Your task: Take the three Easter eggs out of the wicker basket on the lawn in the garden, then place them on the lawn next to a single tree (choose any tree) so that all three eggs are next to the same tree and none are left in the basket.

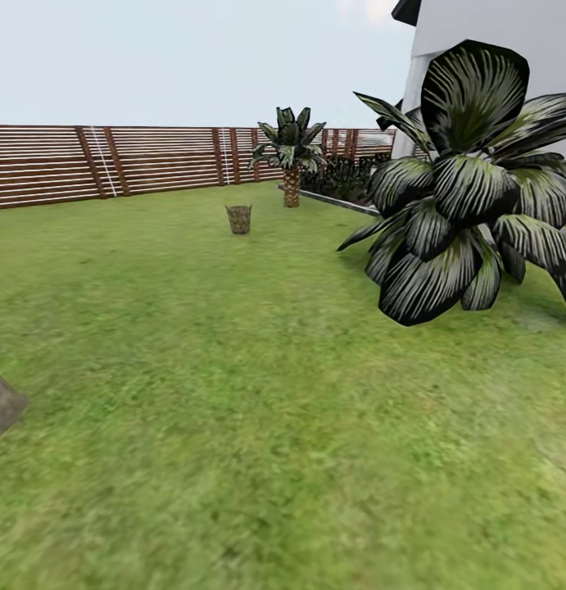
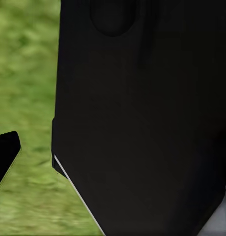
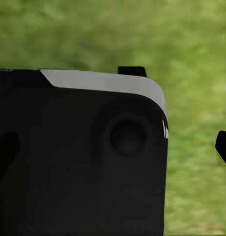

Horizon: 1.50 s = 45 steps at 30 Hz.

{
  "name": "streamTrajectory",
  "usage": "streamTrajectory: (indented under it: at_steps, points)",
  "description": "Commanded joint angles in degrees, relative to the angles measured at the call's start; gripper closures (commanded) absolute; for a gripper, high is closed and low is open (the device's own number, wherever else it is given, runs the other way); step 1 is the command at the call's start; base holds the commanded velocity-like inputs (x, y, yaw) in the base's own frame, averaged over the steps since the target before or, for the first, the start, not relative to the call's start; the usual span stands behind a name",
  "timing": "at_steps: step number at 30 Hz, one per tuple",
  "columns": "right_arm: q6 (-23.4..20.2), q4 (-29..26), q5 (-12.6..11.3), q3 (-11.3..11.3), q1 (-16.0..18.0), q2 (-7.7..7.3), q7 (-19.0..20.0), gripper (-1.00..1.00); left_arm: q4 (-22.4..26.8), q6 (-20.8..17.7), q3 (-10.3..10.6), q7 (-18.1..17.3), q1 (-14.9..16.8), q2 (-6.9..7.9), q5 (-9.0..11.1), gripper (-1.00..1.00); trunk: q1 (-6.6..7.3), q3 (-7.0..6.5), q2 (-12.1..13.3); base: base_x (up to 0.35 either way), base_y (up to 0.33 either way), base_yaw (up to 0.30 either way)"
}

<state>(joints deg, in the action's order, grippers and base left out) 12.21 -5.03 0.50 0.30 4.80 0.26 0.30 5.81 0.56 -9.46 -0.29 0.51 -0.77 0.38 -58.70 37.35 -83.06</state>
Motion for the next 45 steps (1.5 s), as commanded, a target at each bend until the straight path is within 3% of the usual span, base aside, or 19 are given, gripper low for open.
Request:
streamTrajectory:
  at_steps: [1, 45]
  points:
    - [0.2, 0.0, 0.0, 0.0, 0.0, -0.02, 0.0, -1.00, 0.0, 0.1, -0.3, 0.0, 0.0, 0.00, 0.0, -1.00, -0.03, 0.05, 0.0, 0.321, 0.086, 0.000]
    - [0.3, 0.1, 0.0, 0.0, 0.0, 0.00, 0.1, -1.00, 0.0, 0.1, -0.3, -0.1, 0.0, -0.02, 0.0, -1.00, -0.03, 0.05, 0.0, 0.321, 0.086, 0.000]
